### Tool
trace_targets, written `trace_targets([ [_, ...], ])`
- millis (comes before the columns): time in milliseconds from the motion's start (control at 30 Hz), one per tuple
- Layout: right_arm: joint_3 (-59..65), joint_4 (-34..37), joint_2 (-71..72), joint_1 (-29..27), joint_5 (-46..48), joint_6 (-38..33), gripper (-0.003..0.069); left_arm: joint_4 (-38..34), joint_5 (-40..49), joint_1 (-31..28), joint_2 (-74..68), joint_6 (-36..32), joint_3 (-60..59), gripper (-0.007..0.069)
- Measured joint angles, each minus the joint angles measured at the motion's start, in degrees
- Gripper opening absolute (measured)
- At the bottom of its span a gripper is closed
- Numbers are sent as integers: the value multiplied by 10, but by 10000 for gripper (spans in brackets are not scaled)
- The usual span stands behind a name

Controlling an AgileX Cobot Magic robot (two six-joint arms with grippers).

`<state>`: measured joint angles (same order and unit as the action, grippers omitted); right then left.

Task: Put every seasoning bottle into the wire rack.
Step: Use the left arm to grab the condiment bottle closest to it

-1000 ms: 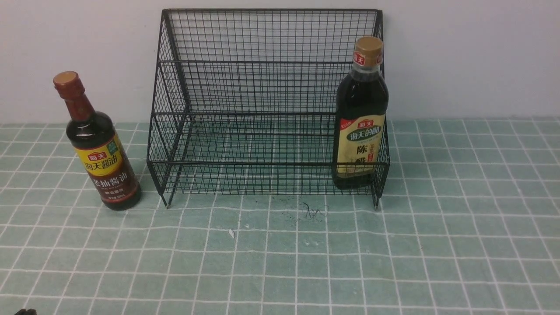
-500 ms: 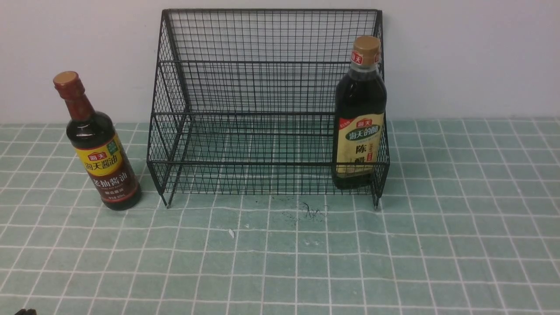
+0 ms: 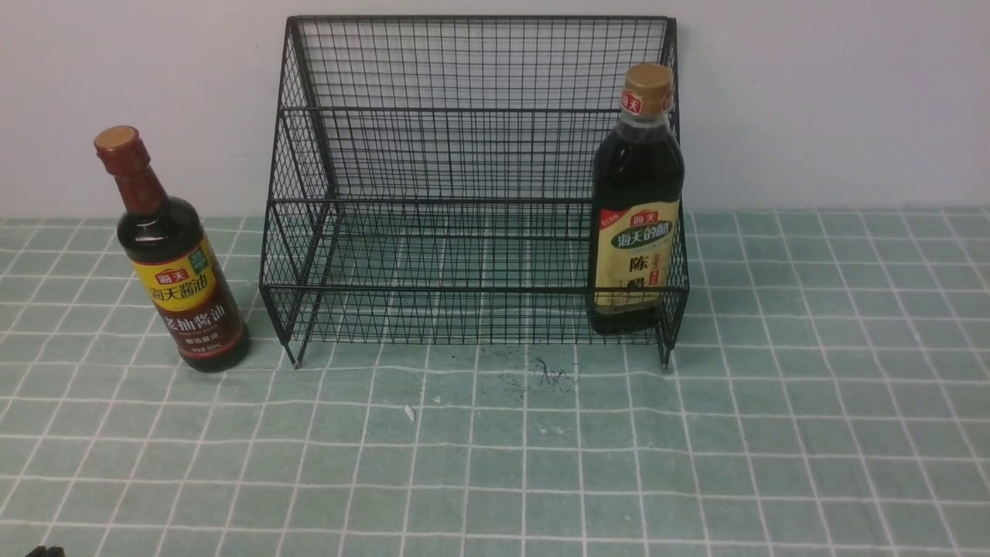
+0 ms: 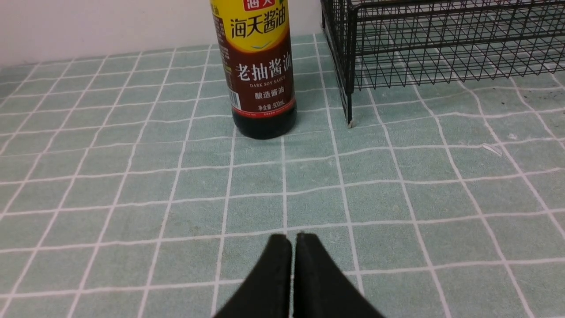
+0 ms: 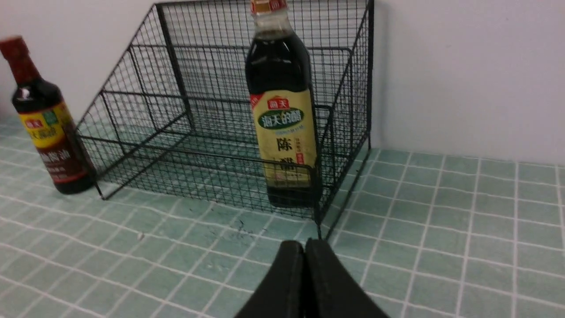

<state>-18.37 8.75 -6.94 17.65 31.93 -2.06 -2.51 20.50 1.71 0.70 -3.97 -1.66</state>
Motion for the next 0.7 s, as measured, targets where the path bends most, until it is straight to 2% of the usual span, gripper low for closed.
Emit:
trace_targets([
  [67, 21, -21, 12, -14, -9, -1, -14, 0, 0, 0, 0, 0, 0, -6],
  [167, 59, -42, 41, -68, -28, -1, -14, 0, 0, 0, 0, 0, 0, -6],
  [400, 174, -49, 76, -159, -54, -2, -14, 0, 0, 0, 0, 0, 0, -6],
  [700, 195, -46, 76, -177, -97, -3, -14, 0, -1, 0, 0, 0, 0, -6],
])
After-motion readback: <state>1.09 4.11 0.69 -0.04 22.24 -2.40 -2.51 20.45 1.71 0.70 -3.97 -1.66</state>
